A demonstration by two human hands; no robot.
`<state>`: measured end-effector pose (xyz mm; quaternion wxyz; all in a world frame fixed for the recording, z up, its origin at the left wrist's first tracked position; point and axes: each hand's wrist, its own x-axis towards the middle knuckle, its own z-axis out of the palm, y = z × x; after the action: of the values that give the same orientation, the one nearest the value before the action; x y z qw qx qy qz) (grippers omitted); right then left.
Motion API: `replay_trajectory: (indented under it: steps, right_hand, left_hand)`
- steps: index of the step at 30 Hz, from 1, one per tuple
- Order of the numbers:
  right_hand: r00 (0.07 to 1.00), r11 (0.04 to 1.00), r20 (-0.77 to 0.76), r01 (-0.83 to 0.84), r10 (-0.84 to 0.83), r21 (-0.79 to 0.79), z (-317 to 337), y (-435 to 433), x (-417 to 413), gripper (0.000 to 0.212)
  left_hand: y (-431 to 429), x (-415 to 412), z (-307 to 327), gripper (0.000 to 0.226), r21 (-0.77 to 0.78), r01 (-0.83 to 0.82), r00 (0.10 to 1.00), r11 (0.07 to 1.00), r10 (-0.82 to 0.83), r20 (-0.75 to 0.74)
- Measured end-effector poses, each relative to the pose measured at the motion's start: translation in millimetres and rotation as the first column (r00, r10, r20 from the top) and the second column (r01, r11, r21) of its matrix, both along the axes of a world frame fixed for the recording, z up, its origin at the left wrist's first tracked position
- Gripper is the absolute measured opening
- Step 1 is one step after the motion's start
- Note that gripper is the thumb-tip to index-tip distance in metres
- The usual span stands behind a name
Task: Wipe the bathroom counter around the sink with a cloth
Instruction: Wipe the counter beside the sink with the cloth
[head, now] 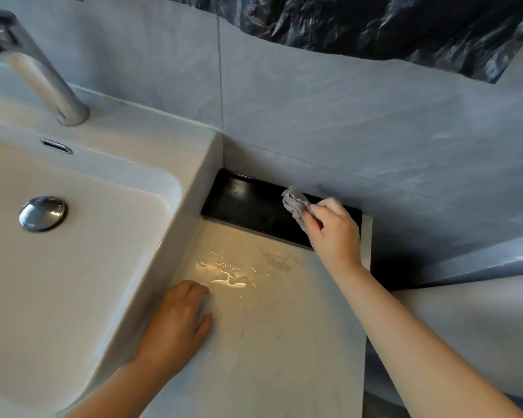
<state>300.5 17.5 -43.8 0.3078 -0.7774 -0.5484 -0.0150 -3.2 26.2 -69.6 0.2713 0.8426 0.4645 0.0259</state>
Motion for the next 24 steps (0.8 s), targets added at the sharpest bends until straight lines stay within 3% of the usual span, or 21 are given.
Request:
replay_trajectory:
  steps: [12,18,24]
  right_hand:
    - [0.971,0.95,-0.002,-0.236,0.241,-0.205,-20,22,-114,0.018]
    - [0.986,0.971,0.027,-0.159,0.166,-0.178,-43,43,-138,0.017]
    - [0.988,0.982,-0.118,-0.118,0.101,-0.148,-56,49,-153,0.022]
  left_hand:
    - [-33,-36,4,0.038,0.086,-0.032,0.999,0.996,0.035,-0.035]
    - [-37,-39,-1,0.05,0.175,-0.008,0.997,0.985,0.022,-0.076]
    - [-44,-45,-11,0.064,0.229,-0.02,0.997,0.973,0.037,-0.071]
